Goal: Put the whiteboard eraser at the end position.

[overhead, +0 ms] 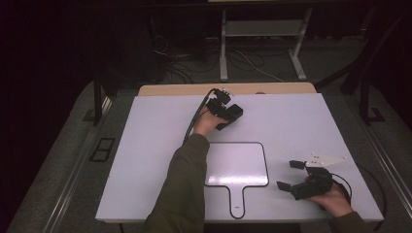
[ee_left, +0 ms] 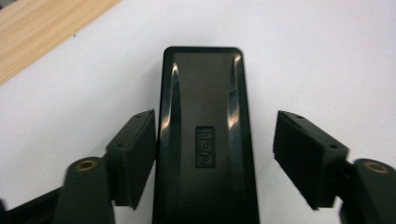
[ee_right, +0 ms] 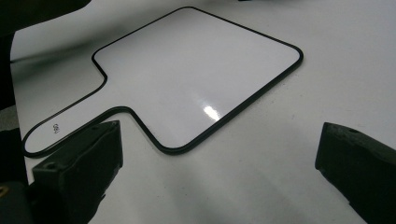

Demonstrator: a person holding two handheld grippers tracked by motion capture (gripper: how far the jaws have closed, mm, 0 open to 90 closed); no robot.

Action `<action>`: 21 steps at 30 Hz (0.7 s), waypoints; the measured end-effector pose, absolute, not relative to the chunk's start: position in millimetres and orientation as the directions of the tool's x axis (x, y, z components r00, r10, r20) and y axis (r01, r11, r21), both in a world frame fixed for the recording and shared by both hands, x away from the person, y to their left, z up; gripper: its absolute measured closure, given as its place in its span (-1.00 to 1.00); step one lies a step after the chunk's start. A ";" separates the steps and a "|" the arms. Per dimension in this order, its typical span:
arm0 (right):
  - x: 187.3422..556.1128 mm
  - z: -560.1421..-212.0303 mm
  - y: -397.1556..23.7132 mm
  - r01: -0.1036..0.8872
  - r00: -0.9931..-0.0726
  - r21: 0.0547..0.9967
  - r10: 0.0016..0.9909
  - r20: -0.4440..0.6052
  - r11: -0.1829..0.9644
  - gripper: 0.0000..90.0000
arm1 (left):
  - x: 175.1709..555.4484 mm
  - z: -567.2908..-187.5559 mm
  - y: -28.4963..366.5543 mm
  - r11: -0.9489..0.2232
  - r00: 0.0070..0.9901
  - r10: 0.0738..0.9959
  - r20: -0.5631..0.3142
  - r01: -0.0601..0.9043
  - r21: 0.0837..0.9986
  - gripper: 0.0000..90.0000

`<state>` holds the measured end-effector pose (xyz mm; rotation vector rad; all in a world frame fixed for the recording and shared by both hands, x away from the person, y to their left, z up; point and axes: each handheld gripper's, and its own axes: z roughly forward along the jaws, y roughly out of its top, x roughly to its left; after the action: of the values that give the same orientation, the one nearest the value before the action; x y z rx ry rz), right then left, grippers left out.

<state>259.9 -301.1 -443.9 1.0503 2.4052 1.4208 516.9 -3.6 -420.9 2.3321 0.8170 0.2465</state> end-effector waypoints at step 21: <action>265.8 -446.9 -302.5 0.483 -0.738 0.820 0.646 0.194 0.305 -1.00 | 469.7 -400.6 25.6 -0.547 0.815 0.578 -0.042 0.425 0.722 -0.60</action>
<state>265.8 -302.5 -446.9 1.0476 2.3943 1.4097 469.7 25.6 -400.6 2.2309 0.7328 0.2572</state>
